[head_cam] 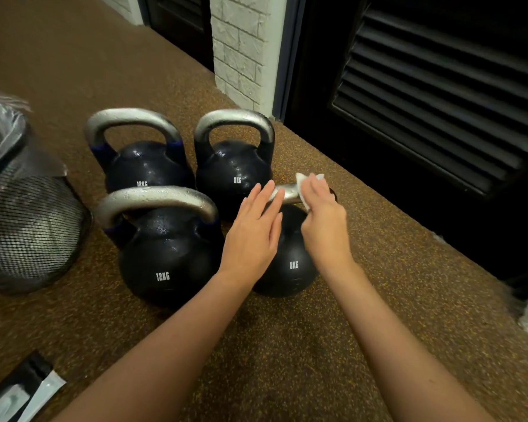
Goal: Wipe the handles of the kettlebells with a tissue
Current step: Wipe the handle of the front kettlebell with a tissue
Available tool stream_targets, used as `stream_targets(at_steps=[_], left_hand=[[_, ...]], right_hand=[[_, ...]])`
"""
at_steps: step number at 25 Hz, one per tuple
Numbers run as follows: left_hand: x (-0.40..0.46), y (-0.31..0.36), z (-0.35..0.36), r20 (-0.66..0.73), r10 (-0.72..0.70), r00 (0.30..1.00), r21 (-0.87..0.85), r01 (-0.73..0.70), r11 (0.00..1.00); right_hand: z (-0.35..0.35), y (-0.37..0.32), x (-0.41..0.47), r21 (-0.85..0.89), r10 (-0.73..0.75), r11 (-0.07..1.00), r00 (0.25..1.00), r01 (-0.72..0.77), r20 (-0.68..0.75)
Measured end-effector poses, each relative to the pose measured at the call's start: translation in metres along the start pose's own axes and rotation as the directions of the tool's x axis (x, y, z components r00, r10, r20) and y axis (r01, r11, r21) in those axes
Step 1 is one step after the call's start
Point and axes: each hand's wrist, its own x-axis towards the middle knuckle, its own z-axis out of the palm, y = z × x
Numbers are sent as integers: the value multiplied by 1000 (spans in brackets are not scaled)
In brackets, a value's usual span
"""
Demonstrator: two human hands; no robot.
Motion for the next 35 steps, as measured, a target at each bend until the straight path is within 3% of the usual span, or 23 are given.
stream_targets(at_steps=[4,8,12,15,20,25,31,35], left_hand=[[1,-2,-1,1,11,1000,1,-11,1000],[1,-4,-2,-4,21,1000,-16,-22,1000],[2,-3,-2,-9,16,1000,-24,-17,1000],[1,-2,0,-36,22,999,-15,-23,1000],[1,-4,-1,-26,28,999,-3,-28,1000],[2,-3,-1,-33,29,999,-11,-30,1000],[1,-3,0,-39,32,999,-10,-33,999],[2,-3,-1,-43,35,998,-13,-35,999]], right_hand=[[-9,-4,21,-131,36,991,997,-27,66],[-10,7,8,-143,-100,984,994,106,48],[-12,21,22,-148,6,989,998,3,67],[-11,14,35,-221,7,975,992,21,124],[-11,26,11,-108,-183,977,983,183,17],[-10,33,26,-72,-61,995,998,63,27],[-7,34,5,-160,-256,953,966,259,38],[-13,35,11,-165,-140,977,990,137,-7]])
